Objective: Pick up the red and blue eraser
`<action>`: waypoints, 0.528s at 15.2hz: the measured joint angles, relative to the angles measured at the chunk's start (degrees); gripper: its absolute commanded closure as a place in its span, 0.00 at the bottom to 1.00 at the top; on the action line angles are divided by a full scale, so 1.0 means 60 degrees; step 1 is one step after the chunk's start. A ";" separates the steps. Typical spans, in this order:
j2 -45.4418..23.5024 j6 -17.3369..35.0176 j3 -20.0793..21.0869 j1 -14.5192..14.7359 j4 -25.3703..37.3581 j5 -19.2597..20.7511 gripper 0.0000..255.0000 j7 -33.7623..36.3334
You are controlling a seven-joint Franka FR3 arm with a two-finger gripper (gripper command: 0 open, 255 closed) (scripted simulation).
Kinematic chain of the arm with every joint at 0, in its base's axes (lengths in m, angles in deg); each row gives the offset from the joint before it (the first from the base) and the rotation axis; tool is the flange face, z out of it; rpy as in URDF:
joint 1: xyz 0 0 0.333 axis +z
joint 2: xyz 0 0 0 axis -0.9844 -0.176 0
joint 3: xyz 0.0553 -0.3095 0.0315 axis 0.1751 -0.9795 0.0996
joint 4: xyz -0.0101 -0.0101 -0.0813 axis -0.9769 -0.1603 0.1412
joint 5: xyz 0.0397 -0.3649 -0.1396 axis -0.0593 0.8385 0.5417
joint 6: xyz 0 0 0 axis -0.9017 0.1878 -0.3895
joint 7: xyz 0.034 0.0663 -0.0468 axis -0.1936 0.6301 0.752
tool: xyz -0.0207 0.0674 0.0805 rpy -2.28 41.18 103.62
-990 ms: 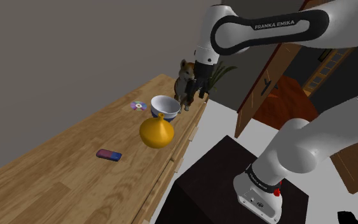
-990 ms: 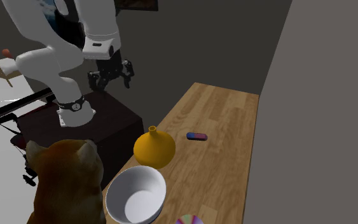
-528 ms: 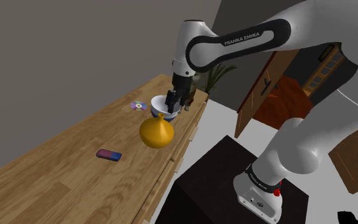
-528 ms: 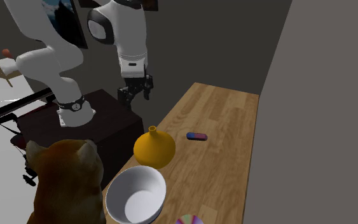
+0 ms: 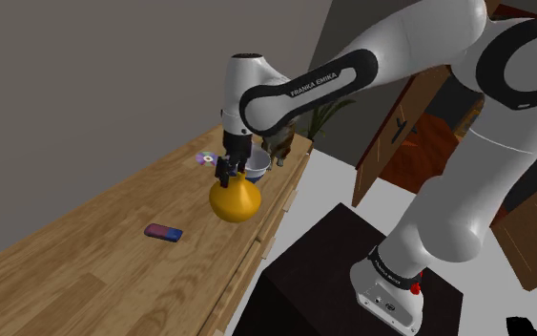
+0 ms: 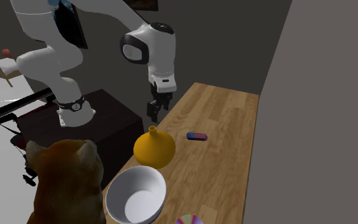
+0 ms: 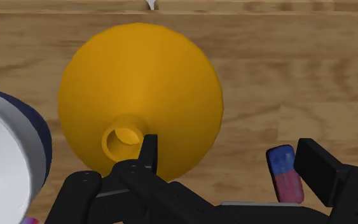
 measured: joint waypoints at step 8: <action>-0.2713 0.0828 0.0192 0.0770 0.1917 0.1118 0.00 0.0200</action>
